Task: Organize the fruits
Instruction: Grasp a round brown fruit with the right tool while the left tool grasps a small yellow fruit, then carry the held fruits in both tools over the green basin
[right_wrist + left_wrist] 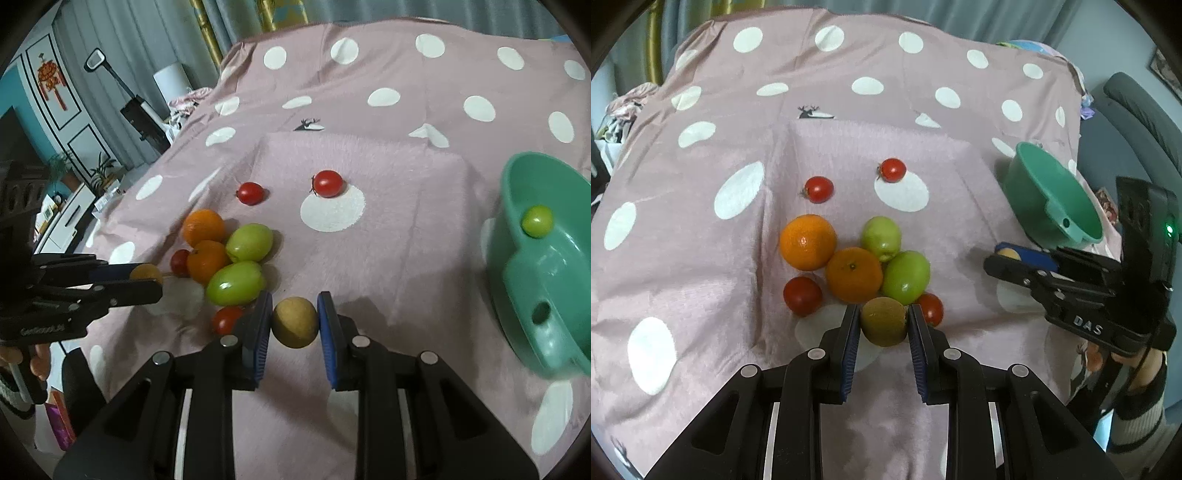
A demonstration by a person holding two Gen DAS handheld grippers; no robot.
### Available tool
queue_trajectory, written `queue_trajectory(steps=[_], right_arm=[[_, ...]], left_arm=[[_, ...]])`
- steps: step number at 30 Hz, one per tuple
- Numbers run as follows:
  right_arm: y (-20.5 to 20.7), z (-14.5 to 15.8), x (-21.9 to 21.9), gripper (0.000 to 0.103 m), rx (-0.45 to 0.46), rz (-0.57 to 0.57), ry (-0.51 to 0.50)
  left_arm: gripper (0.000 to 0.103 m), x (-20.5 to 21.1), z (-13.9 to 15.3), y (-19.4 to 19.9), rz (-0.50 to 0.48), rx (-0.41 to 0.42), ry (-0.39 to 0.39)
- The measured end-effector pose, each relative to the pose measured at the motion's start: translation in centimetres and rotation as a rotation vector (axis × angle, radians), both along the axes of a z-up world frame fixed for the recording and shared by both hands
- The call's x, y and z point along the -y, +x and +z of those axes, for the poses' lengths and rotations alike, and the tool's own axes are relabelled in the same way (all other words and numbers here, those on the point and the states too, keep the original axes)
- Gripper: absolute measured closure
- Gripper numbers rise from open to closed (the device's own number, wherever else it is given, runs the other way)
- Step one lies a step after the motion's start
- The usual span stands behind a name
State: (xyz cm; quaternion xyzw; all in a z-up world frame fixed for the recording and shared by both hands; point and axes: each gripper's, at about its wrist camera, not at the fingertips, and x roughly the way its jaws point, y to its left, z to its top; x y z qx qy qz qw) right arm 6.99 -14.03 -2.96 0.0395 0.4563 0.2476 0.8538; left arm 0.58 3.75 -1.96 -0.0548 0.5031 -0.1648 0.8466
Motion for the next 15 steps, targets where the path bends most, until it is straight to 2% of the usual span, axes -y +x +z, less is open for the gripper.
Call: queue_trajectory(steps=[15], right_arm=[[-3.2, 3.1, 2.8, 0.077, 0.074, -0.057, 0.041]], left_arm=[[0.077, 3.0, 3.8, -0.4, -0.037, 0.113, 0.02]])
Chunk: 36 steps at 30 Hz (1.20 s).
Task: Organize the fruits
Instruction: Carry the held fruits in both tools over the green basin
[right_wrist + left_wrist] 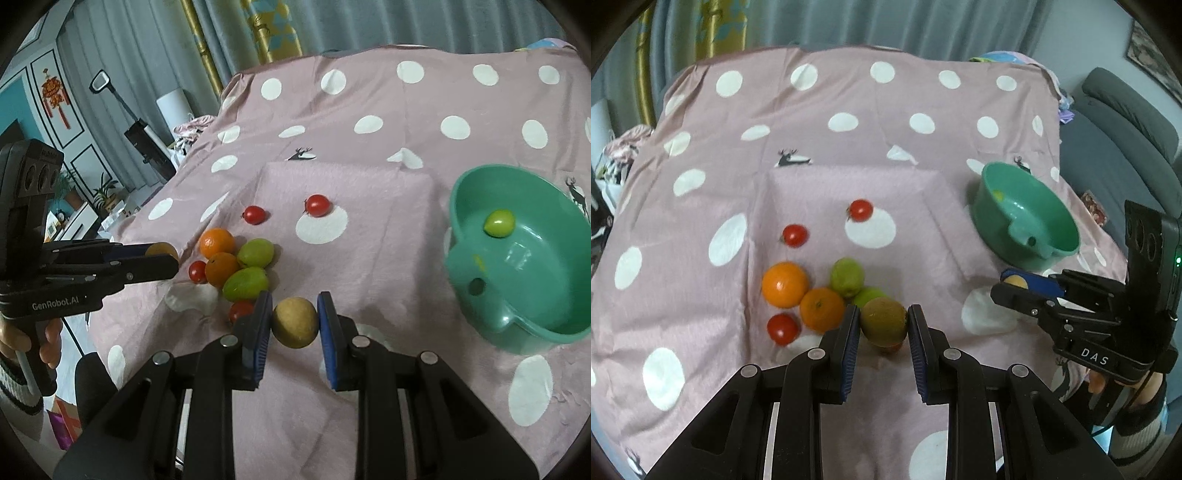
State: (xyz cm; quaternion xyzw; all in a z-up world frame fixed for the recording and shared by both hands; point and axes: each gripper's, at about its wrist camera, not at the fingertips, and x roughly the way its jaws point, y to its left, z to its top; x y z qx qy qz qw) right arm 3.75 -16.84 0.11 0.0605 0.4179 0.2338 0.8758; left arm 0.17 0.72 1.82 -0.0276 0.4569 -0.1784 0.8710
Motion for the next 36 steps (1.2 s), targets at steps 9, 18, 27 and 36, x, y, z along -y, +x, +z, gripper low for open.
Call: queue_trajectory(steps=[9, 18, 27, 36], right_arm=[[-0.6, 0.9, 3.0, 0.077, 0.033, -0.073, 0.022], [-0.6, 1.5, 7.1, 0.077, 0.059, -0.168, 0.043], [-0.4, 1.9, 10.9, 0.077, 0.092, -0.256, 0.057], [0.6, 1.6, 14.0, 0.077, 0.111, -0.335, 0.055]], left_arm=[[0.077, 2.6, 1.2, 0.7, -0.039, 0.037, 0.017], [0.077, 6.6, 2.8, 2.2, -0.117, 0.079, 0.038], [0.077, 10.6, 3.4, 4.0, -0.187, 0.089, 0.044], [0.077, 15.4, 3.4, 6.0, -0.262, 0.121, 0.055]])
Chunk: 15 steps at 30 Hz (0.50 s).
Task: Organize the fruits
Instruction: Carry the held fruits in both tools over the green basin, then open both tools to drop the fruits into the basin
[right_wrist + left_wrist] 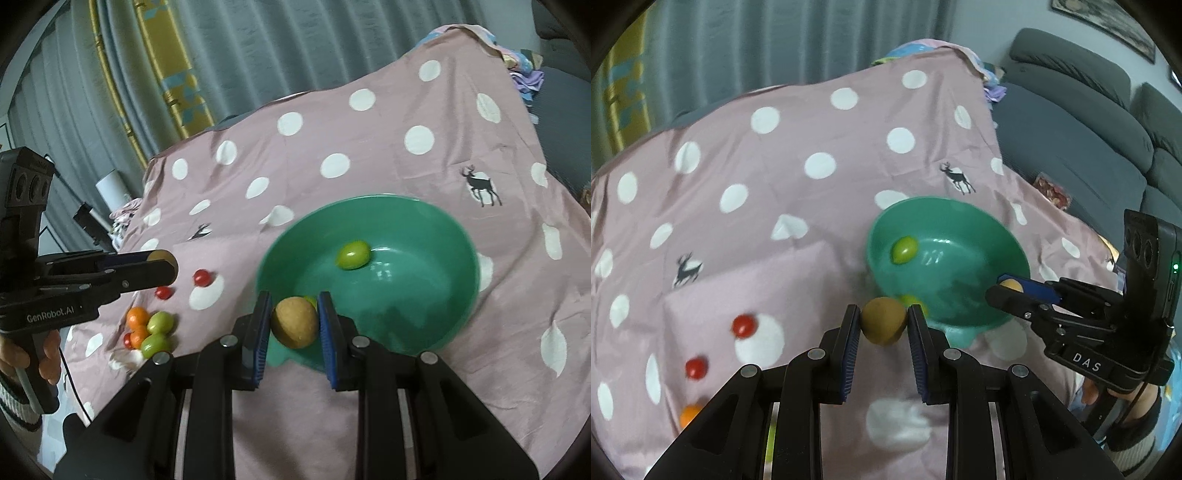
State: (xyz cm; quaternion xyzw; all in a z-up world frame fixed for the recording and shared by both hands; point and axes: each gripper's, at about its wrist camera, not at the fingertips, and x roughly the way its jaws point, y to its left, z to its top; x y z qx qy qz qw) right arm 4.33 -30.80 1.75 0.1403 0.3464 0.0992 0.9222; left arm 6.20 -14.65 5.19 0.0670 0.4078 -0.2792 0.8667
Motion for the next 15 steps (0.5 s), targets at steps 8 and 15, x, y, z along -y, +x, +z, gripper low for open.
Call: queue_trajectory(steps=[8, 15], right_arm=[[1.3, -1.2, 1.8, 0.077, -0.023, -0.029, -0.004], [2.4, -2.1, 2.6, 0.077, -0.045, -0.039, -0.019]], left_arm=[[0.077, 4.5, -1.8, 1.8, -0.063, -0.015, 0.004], [0.077, 6.9, -3.6, 3.3, -0.089, -0.03, 0.027]])
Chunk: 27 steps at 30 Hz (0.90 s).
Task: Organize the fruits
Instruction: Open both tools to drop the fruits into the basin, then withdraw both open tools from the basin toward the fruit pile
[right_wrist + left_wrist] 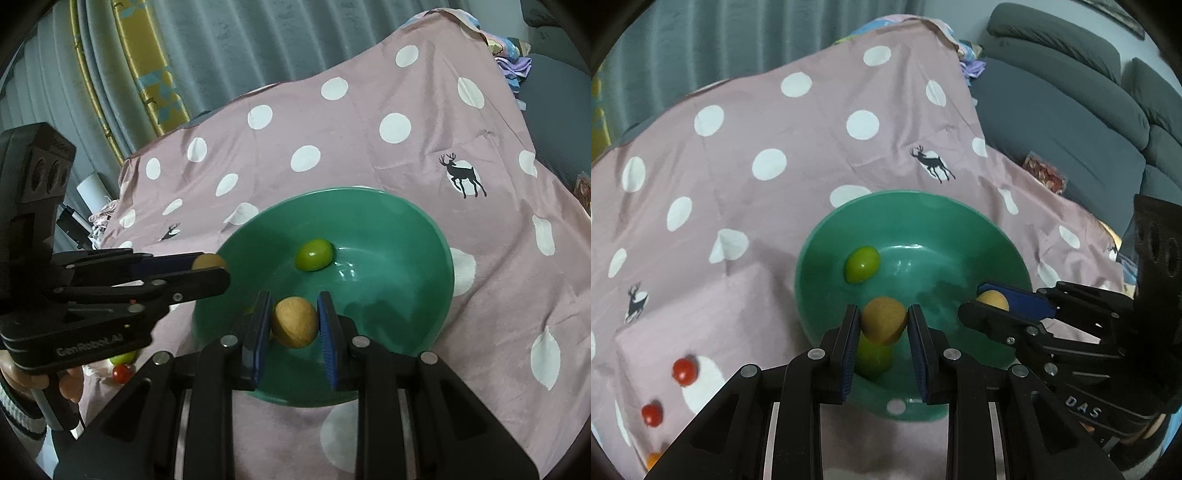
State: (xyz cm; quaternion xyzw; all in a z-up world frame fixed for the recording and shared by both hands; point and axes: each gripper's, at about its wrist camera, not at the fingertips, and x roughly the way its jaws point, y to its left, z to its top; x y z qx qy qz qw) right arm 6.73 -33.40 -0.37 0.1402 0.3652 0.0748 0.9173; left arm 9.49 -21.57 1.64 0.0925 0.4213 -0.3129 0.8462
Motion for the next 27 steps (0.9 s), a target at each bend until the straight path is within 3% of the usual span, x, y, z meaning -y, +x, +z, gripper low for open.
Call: queue_trajectory(steps=[12, 18, 21, 23, 27], right_arm=[[0.2, -0.5, 0.0, 0.075, -0.024, -0.007, -0.012], [-1.6, 0.2, -0.4, 0.063, -0.011, -0.016, 0.022], [-3.0, 0.8, -1.2, 0.058, 0.009, -0.002, 0.048], [-3.9, 1.3, -1.8, 0.05, 0.021, 0.008, 0.064], [-5.4, 2.0, -3.5, 0.044, 0.027, 0.041, 0.069]], left_arm=[[0.077, 0.5, -1.5, -0.1, -0.004, -0.014, 0.036], [0.076, -1.2, -0.5, -1.8, 0.031, 0.027, 0.05], [0.057, -2.9, 0.1, -3.1, 0.069, 0.058, 0.071], [0.037, -4.1, 0.5, -4.0, 0.103, 0.078, 0.083], [0.032, -6.5, 0.9, -5.6, 0.165, 0.106, 0.13]])
